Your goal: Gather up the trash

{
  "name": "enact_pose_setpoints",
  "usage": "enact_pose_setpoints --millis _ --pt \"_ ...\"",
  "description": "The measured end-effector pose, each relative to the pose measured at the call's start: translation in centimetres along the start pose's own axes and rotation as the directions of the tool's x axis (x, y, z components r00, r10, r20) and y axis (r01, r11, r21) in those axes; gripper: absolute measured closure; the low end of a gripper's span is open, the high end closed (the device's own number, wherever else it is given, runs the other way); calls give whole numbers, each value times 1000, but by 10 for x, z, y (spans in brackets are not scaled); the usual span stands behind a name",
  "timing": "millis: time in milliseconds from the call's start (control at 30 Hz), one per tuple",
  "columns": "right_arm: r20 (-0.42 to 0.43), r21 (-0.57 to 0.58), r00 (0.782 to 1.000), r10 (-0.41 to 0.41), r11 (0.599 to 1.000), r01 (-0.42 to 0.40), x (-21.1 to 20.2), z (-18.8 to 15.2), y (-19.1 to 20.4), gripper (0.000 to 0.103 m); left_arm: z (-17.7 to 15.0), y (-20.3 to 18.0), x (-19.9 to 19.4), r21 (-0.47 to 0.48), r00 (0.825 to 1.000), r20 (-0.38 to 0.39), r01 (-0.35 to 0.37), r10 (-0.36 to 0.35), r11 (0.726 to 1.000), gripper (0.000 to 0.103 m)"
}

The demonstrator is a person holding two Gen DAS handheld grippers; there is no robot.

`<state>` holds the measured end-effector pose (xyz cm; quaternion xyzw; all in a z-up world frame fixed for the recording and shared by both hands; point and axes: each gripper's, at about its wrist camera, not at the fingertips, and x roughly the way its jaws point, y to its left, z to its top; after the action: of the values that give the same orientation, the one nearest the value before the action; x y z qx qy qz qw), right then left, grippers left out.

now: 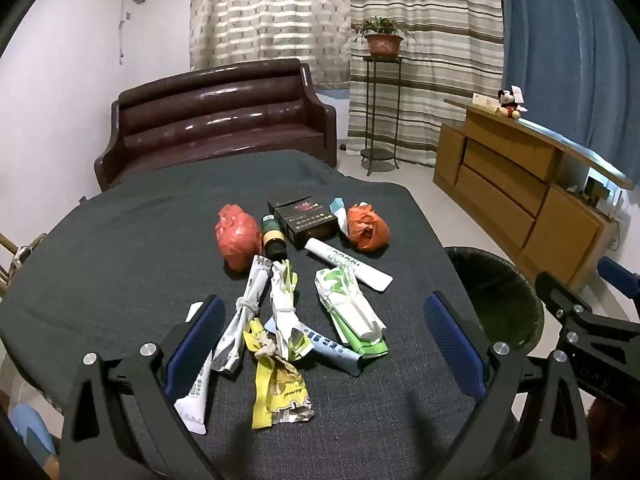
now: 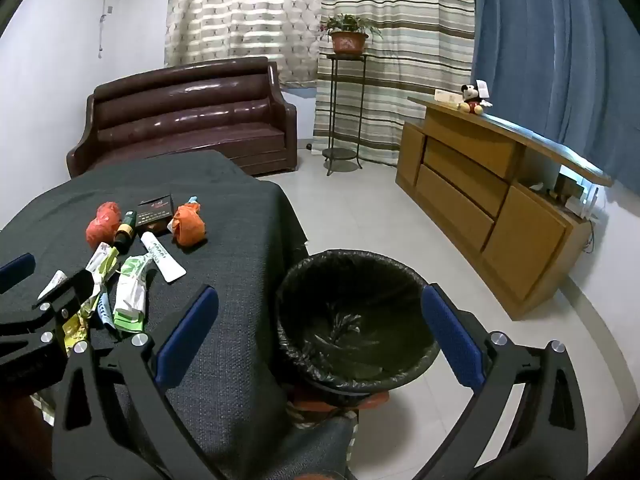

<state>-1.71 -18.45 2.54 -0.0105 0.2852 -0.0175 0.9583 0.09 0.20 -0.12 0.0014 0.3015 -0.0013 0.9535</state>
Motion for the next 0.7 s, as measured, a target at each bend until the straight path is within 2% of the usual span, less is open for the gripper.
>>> enact_pose_setpoints --millis 133,200,700 --pt "-2 1 1000 -1 1000 1 0 0 0 4 -4 -5 -7 20 999 18 -27 27 999 6" --pt "-3 3 1000 1 1000 -1 1 0 -1 4 -1 1 -1 5 1000 -7 -12 12 1000 6" --pt "-8 6 1000 1 1000 -1 3 -2 -4 4 -2 -4 -2 9 1000 -4 -22 22 1000 6"
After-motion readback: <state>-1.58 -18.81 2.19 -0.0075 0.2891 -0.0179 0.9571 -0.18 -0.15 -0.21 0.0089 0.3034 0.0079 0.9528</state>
